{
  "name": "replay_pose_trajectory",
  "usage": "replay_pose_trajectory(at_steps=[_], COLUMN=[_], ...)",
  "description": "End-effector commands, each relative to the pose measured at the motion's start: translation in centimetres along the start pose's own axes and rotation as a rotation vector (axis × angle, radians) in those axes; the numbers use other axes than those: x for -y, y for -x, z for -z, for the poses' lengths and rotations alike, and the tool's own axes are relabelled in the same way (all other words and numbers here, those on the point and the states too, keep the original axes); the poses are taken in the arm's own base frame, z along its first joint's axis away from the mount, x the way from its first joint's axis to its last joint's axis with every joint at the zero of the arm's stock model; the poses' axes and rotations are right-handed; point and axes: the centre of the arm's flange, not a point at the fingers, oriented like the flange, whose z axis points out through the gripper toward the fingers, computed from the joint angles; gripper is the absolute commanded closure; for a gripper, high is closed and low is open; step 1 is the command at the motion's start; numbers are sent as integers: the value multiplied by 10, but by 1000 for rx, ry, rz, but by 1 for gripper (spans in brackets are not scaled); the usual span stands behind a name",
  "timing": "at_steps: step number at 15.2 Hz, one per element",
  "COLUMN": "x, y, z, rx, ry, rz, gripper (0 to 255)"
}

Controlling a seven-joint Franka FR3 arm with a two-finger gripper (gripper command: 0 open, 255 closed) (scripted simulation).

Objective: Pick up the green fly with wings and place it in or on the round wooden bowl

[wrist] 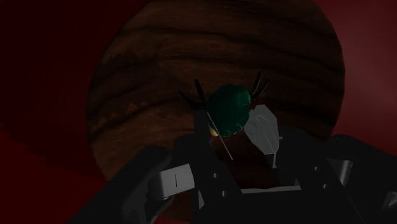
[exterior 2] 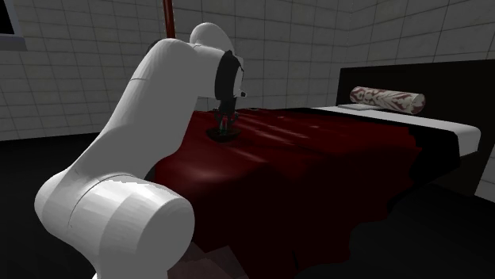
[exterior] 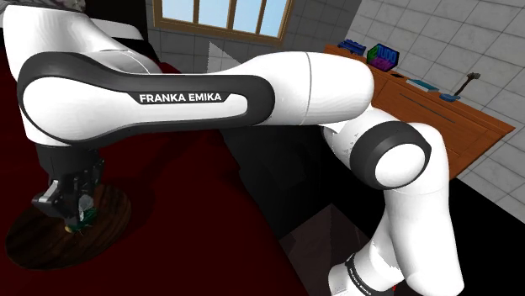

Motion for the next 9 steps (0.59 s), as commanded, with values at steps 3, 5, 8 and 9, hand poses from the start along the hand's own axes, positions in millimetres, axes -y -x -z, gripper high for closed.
replay_pose_trajectory(at_steps=[3,5,8,9], x=[0,0,0,0], y=[0,0,0,0], z=[0,0,0,13], rx=[0,0,0,0], ry=[0,0,0,0], rz=[0,0,0,0], gripper=[0,0,0,0])
